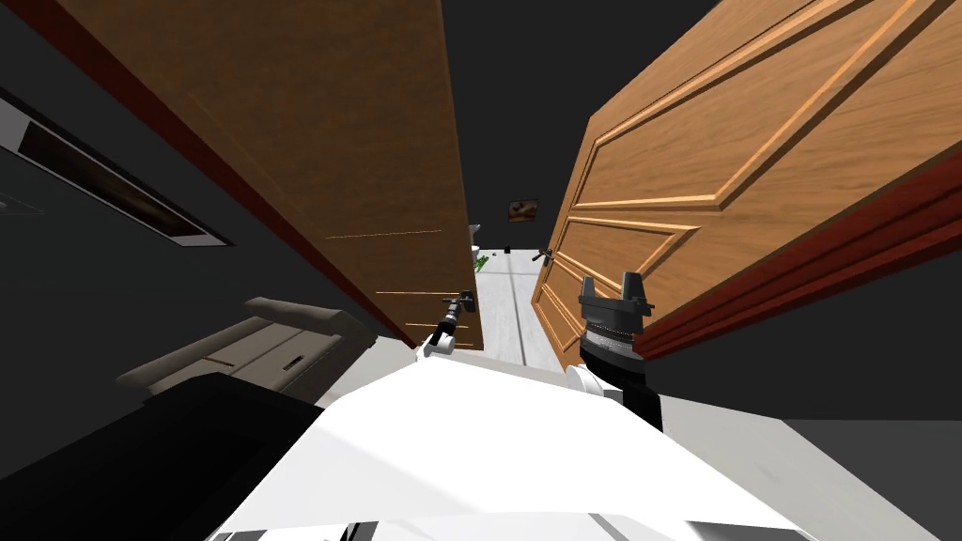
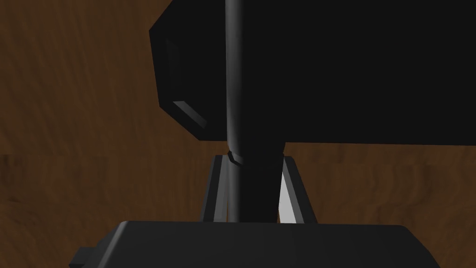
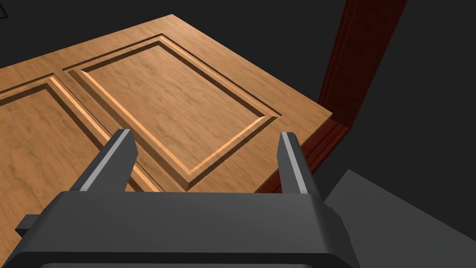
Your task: Push the door open
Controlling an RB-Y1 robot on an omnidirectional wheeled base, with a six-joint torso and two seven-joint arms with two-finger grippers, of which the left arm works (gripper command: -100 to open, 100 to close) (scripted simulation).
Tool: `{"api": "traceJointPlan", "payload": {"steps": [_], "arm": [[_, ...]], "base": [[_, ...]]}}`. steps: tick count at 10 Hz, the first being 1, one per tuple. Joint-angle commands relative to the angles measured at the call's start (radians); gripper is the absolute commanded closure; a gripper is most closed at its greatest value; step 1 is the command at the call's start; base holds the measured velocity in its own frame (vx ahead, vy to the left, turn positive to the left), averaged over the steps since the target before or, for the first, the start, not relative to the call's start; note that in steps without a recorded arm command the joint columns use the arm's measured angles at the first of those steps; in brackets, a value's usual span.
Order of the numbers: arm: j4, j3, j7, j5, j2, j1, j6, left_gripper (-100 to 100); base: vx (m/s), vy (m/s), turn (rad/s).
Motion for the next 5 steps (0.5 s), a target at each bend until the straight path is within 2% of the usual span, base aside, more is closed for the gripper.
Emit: {"api": "traceJointPlan", "payload": {"steps": [1, 4, 5], "arm": [[0.0, -0.001, 0.0, 0.0, 0.0, 0.001, 0.0, 100], [0.0, -0.001, 0.0, 0.0, 0.0, 0.001, 0.0, 100], [0.008, 0.013, -0.002, 0.001, -0.001, -0.003, 0.003, 100]], "base": [[-0.02, 0.001, -0.007], [-0.005, 0.0, 0.0], [0.072, -0.027, 0.04]]}}
